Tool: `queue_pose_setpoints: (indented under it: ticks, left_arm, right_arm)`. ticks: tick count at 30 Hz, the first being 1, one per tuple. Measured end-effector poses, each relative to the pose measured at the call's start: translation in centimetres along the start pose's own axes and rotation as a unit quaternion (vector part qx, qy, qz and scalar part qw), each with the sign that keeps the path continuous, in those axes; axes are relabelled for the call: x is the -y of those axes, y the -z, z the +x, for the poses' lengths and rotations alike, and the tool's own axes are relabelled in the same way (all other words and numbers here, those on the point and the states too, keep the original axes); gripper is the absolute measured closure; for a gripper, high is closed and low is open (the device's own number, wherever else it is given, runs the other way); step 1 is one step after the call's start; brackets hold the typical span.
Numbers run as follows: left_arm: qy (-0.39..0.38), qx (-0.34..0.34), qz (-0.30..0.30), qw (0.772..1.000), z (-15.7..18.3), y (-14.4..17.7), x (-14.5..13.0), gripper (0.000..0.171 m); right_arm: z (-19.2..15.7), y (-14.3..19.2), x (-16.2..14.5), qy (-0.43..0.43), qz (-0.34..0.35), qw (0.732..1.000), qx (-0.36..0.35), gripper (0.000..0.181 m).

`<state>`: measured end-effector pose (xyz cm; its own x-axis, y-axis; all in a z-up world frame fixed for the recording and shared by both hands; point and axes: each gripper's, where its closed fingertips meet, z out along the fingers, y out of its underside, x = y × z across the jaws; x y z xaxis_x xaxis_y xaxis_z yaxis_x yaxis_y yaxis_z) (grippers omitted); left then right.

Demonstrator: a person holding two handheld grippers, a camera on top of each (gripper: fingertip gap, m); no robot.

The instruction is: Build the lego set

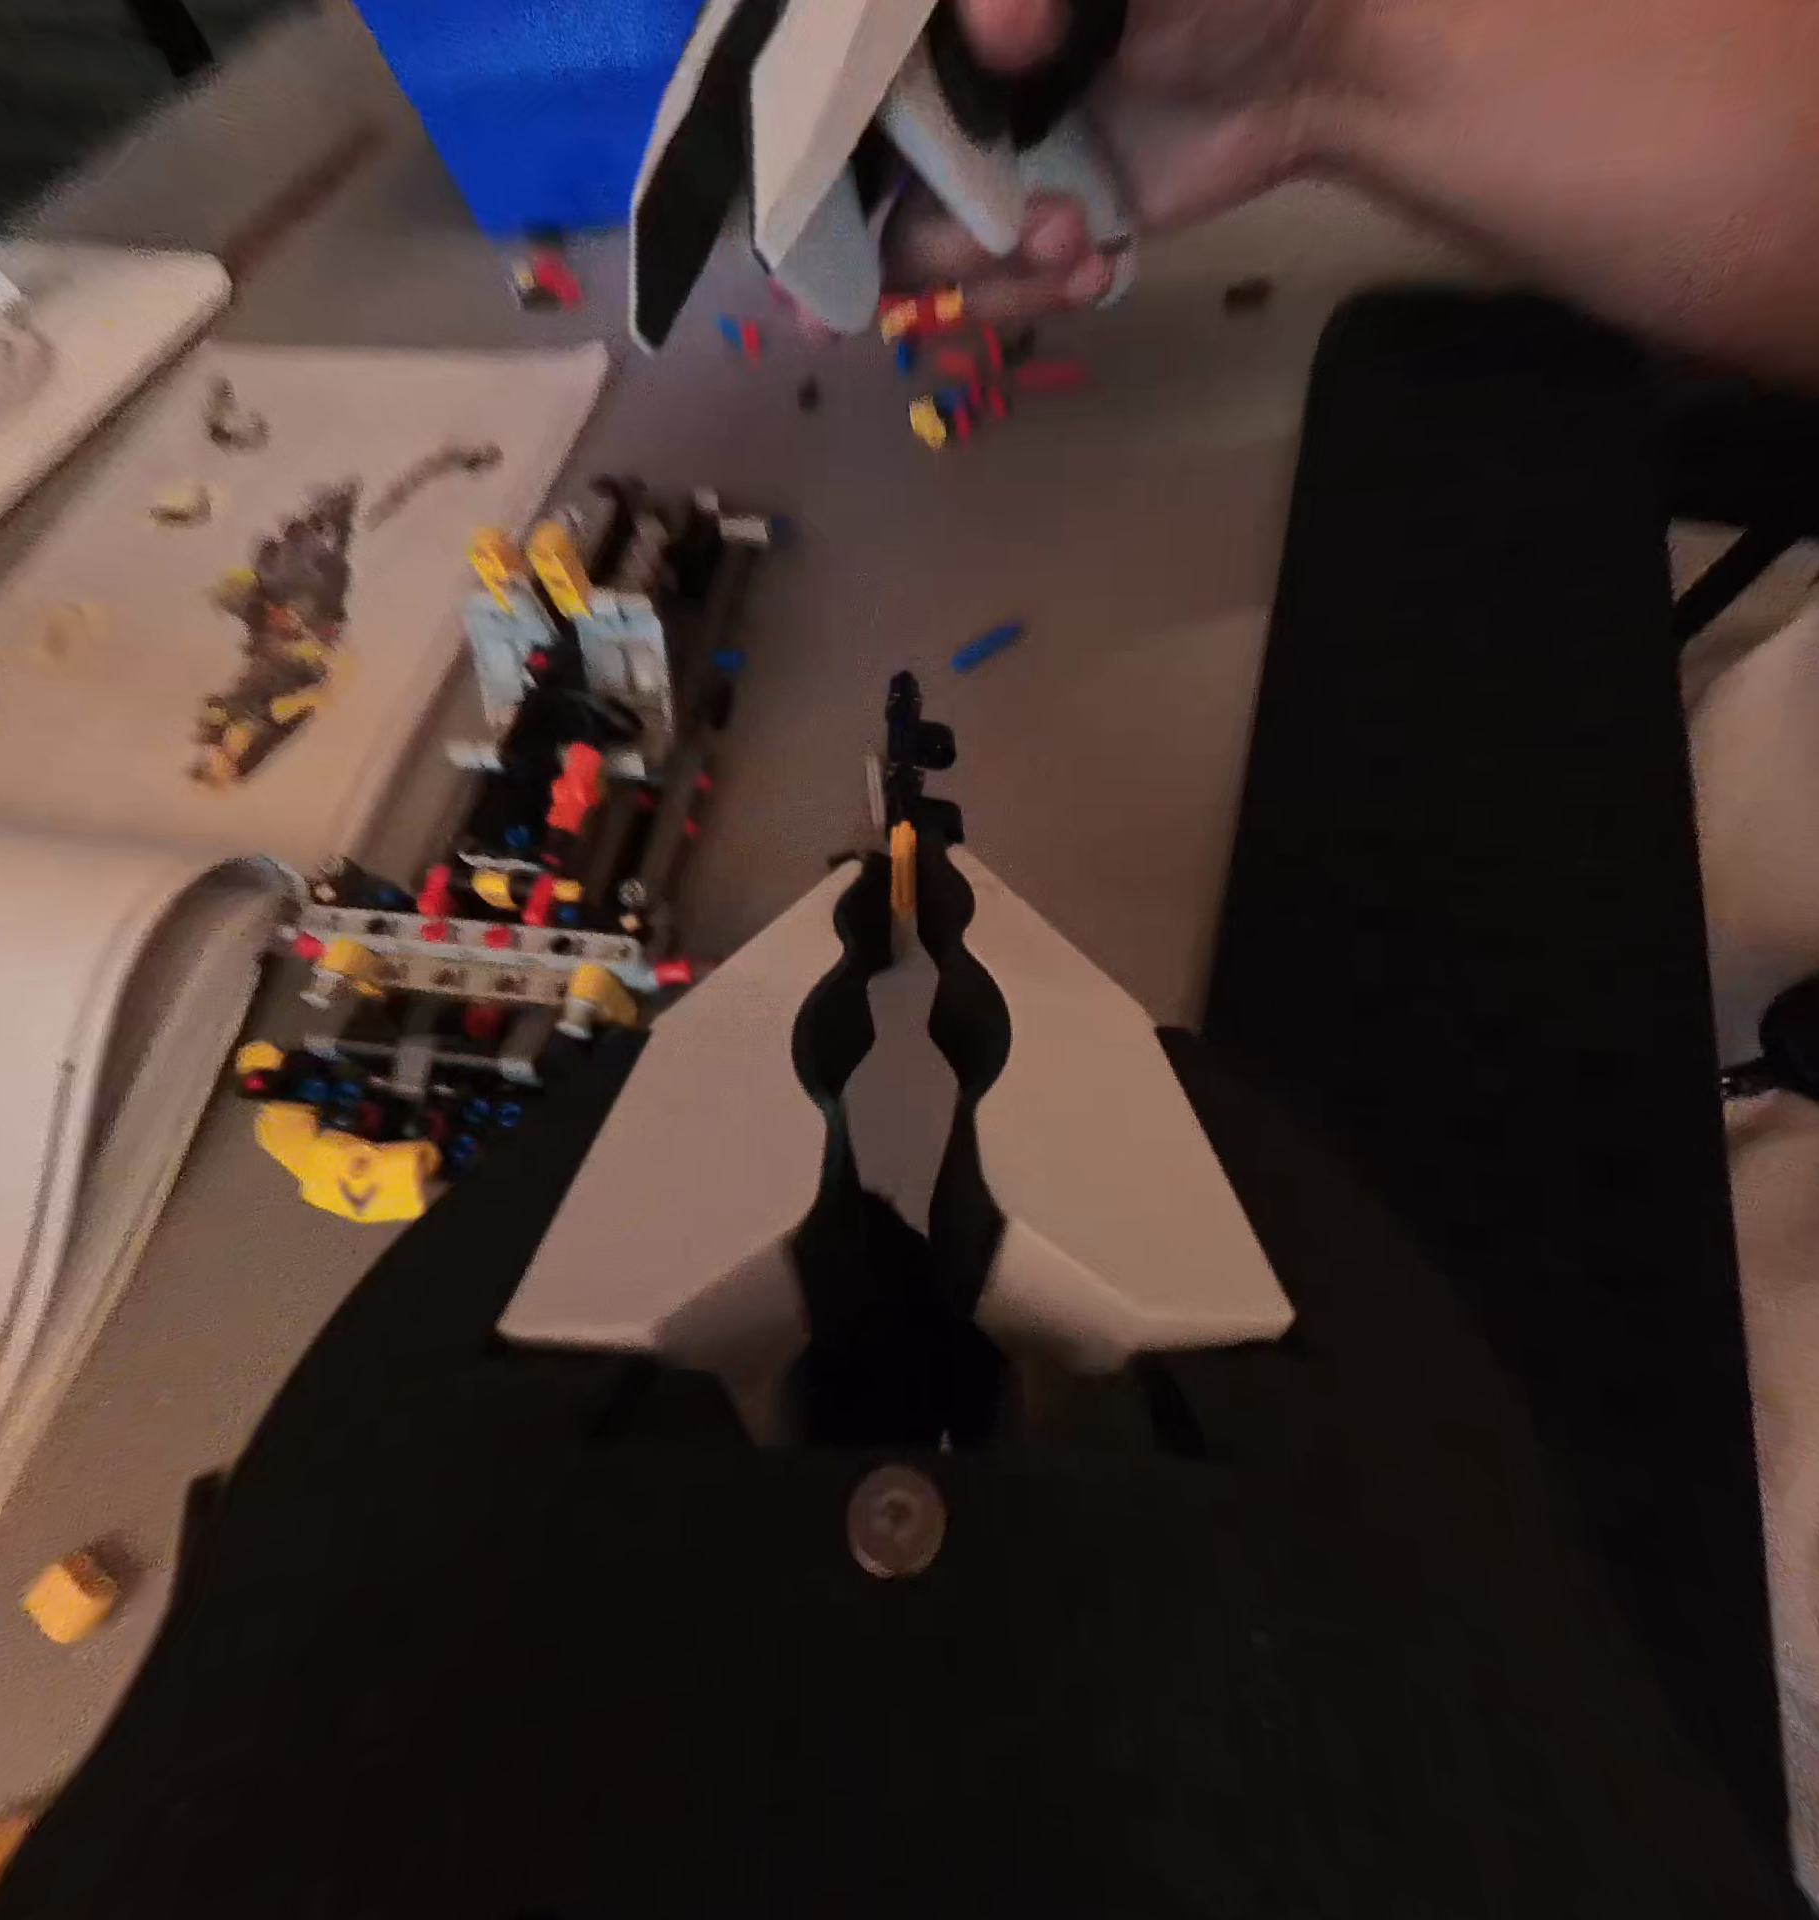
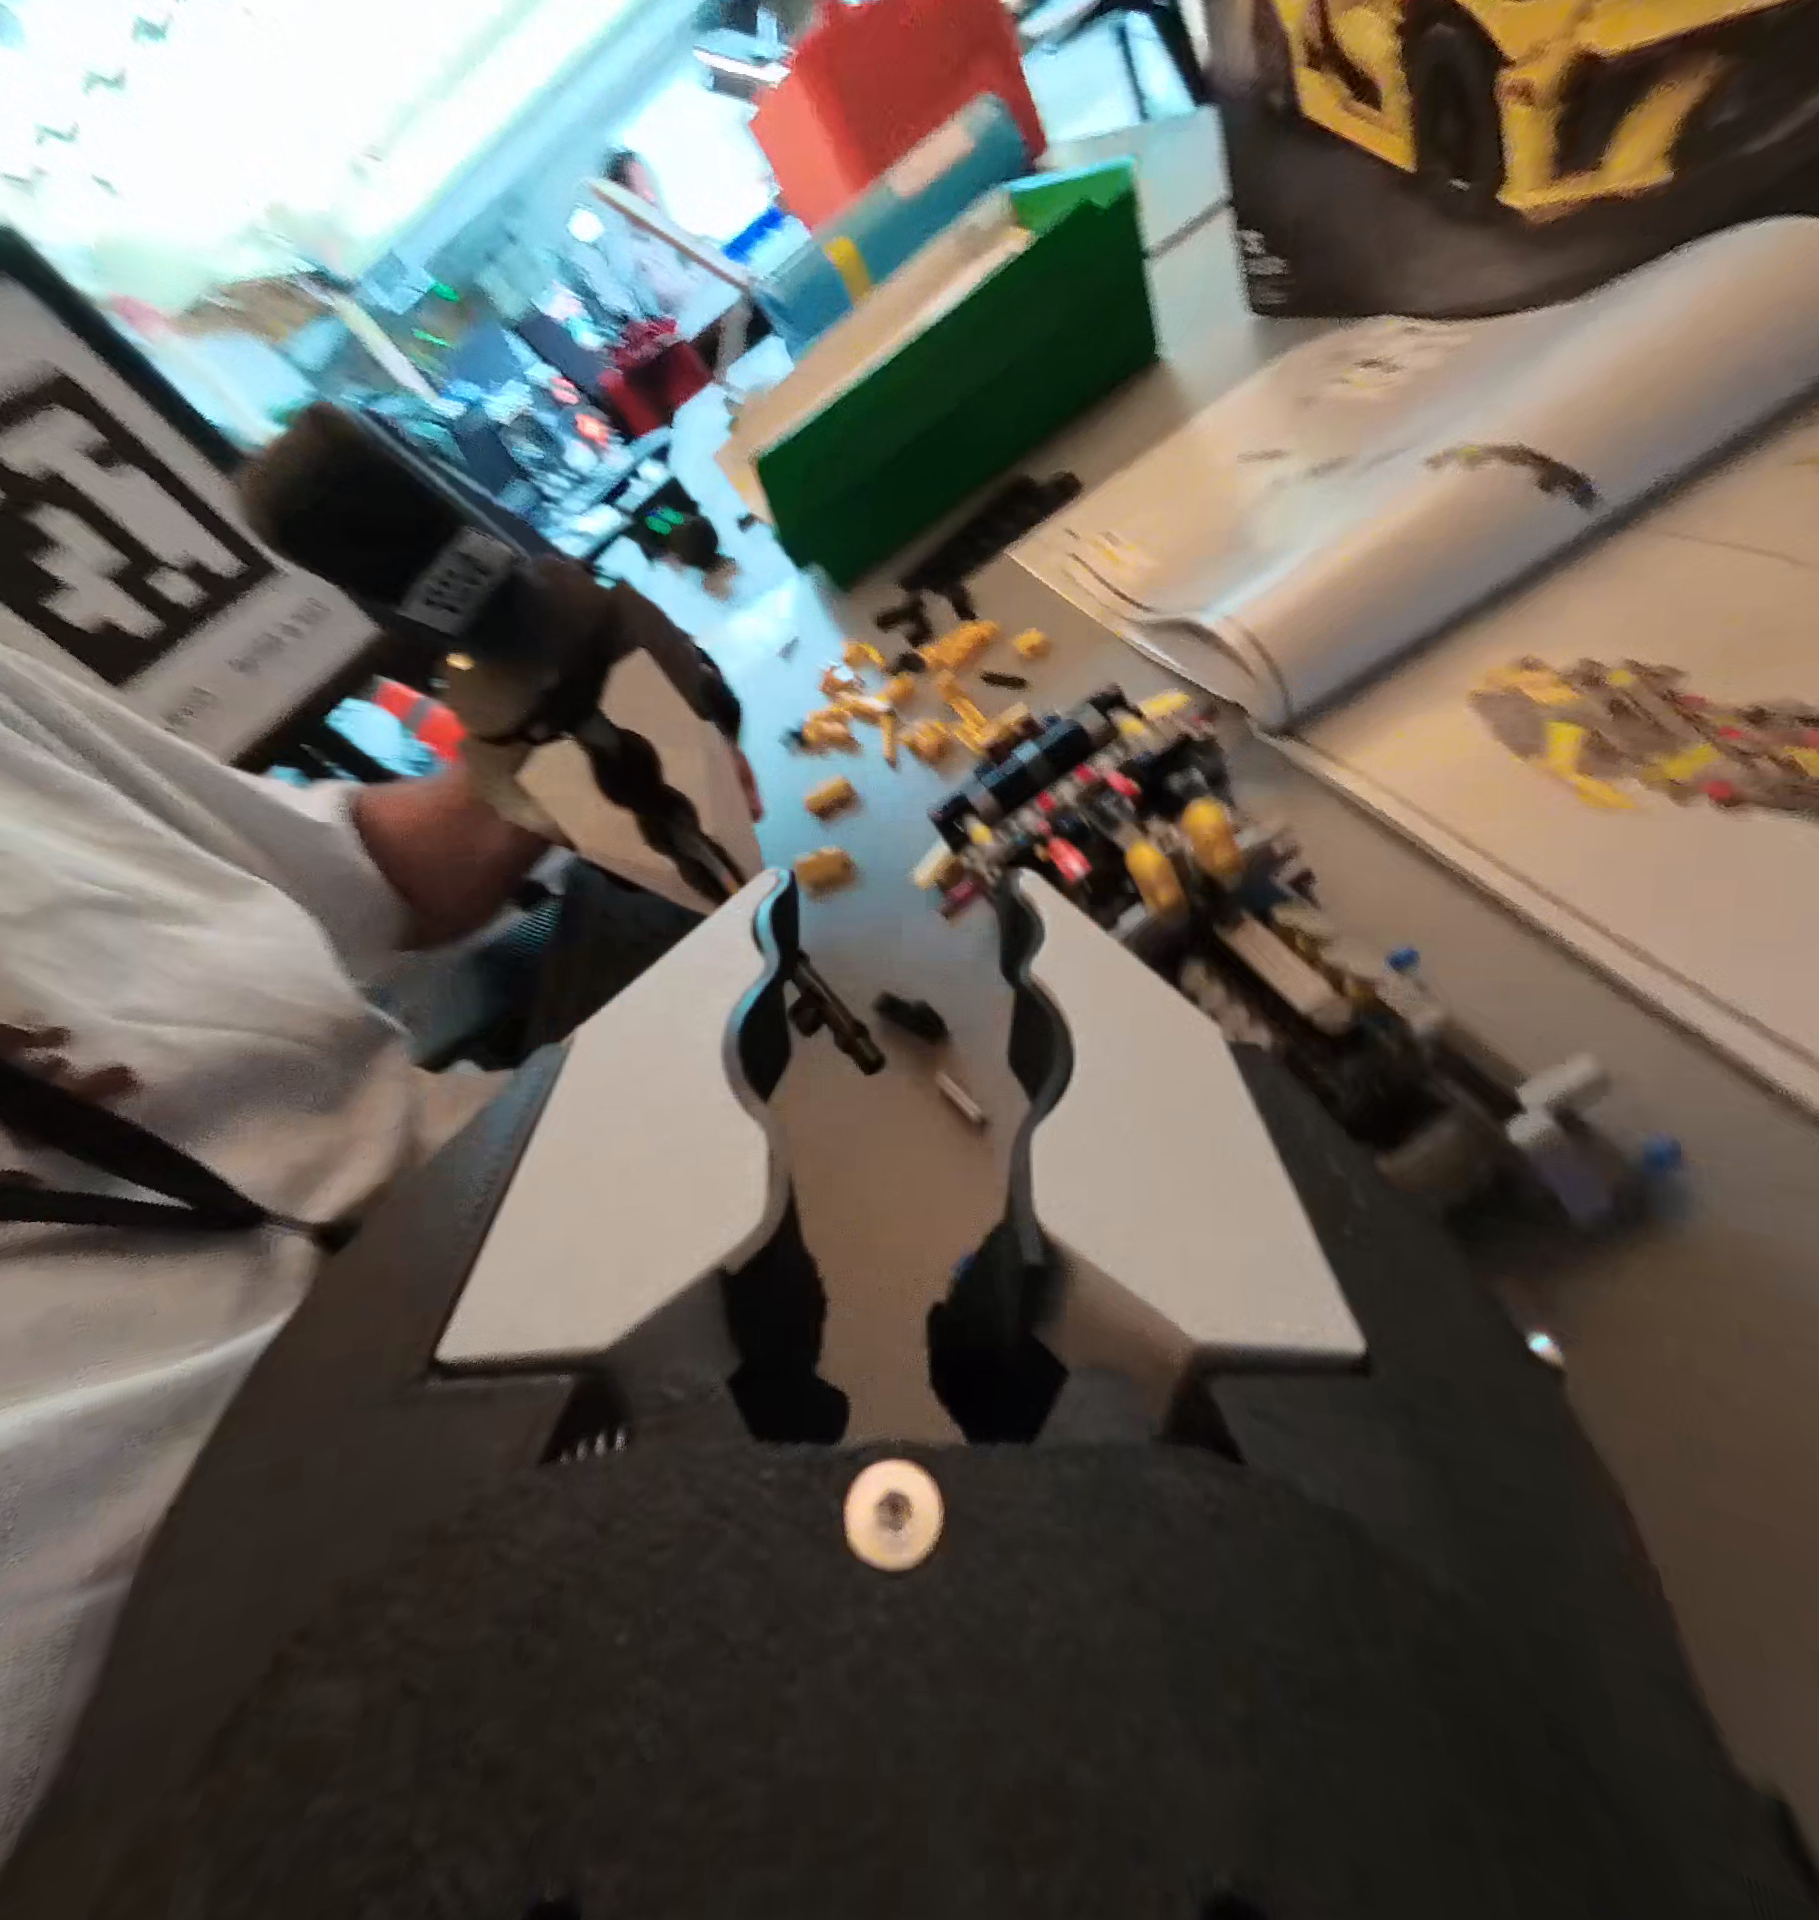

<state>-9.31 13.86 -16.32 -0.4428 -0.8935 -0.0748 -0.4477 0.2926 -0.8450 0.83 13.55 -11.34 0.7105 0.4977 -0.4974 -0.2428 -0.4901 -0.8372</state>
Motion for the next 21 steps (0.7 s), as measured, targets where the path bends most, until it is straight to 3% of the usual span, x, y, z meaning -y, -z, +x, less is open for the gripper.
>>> queue_pose_setpoints:
  ticks: [6,10,18,21]
  left_arm:
    - [0.019,-0.037,-0.073,0.996,1.4,-2.6,-2.9,0.17]
    - [0.014,-0.054,-0.12,0.991,2.2,-3.7,-4.5,0.17]
    - [0.032,-0.041,-0.129,0.99,2.6,-3.9,-4.4,0.167]
    - [0.028,-0.018,-0.126,0.991,2.1,-3.5,-4.4,0.15]
  right_arm:
    - [0.4,0.1,-4.7,0.023,-0.013,0.994,-0.109,0.146]
    - [0.4,0.6,-4.9,0.055,0.024,0.987,-0.151,0.152]
    - [1.6,1.6,-4.3,0.047,0.045,0.985,-0.162,0.153]
    - [1.6,1.9,-4.1,0.054,0.058,0.983,-0.164,0.153]
